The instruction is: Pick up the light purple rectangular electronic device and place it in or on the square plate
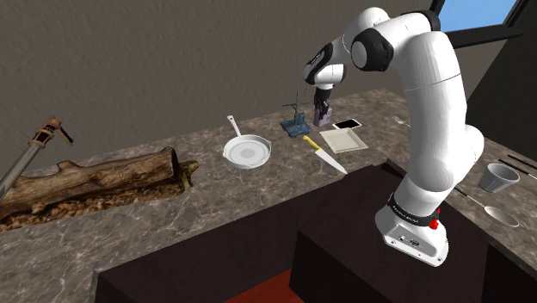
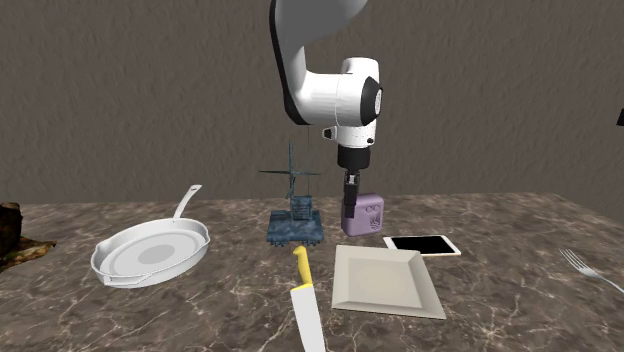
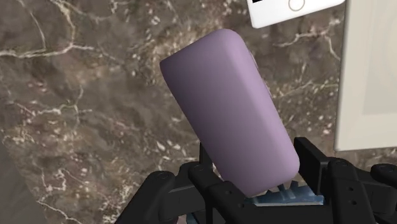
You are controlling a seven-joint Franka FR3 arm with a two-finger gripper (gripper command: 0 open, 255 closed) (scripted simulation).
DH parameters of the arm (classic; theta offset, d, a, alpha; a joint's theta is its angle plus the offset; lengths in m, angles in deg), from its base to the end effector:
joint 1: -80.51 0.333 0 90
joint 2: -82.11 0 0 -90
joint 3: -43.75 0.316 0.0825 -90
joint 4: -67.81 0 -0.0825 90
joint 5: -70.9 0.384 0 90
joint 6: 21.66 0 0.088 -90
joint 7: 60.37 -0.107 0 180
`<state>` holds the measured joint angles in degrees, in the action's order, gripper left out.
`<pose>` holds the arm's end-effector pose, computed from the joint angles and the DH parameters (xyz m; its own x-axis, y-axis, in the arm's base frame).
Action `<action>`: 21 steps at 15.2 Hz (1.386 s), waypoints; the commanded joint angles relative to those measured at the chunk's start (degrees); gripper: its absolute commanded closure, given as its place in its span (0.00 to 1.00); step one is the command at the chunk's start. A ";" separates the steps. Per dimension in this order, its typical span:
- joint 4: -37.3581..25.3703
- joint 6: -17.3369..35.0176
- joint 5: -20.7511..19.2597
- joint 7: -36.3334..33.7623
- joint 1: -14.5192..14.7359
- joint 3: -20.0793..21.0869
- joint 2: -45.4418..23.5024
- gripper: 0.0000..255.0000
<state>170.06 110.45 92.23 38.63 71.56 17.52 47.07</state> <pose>0.5528 -0.3511 0.2385 0.5971 0.8020 0.0161 0.8021 -0.5971 -0.0064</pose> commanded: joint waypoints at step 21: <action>-1.11 -6.35 -3.33 -2.09 1.60 -2.35 5.66 1.00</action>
<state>168.94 104.60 89.22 36.81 72.92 15.36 52.16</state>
